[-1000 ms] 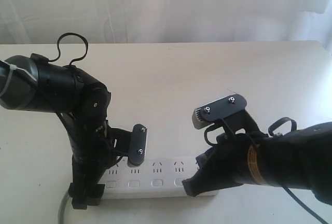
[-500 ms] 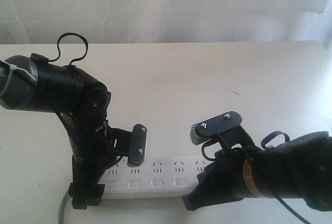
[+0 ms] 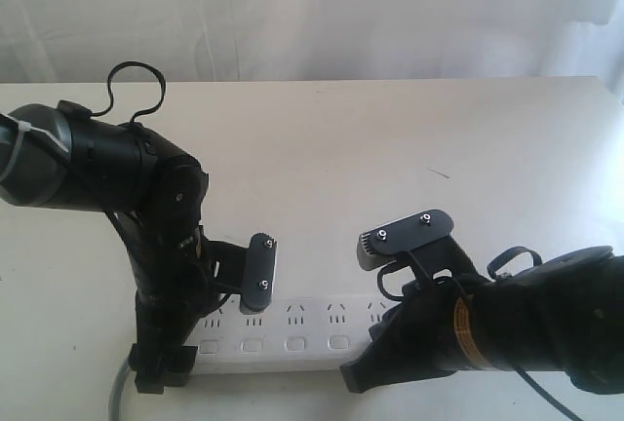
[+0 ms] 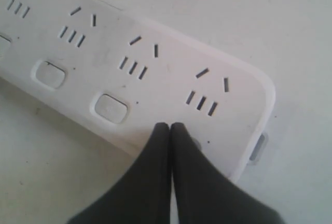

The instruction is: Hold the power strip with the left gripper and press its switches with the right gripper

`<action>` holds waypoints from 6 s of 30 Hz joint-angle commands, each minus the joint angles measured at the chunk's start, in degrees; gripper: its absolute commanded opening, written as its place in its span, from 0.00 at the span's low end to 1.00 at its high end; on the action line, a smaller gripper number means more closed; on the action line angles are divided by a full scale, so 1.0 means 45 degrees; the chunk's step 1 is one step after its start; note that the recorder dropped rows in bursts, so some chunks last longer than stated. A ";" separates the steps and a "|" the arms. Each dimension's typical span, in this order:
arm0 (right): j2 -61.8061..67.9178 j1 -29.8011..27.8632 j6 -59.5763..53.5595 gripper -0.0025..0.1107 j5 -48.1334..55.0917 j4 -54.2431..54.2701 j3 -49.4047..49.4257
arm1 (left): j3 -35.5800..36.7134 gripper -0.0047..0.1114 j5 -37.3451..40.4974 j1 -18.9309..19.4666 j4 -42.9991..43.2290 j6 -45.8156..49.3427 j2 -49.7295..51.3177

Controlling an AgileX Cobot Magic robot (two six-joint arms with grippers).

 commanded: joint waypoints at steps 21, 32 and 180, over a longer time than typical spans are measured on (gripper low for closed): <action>0.1615 -0.0014 0.0065 0.02 0.0327 -0.0040 0.0186 | 0.0240 0.04 0.0442 -0.0091 -0.0525 -0.0148 0.0360; -0.2696 -0.0014 -0.0721 0.02 0.0645 -0.0213 0.0158 | 0.0240 0.04 0.0387 -0.0091 -0.0527 -0.0148 0.0360; -1.8818 -1.0232 -0.1143 0.02 0.0688 -0.3171 0.5676 | 0.4448 0.04 -0.6924 -0.1476 -0.1944 -0.5472 -1.3249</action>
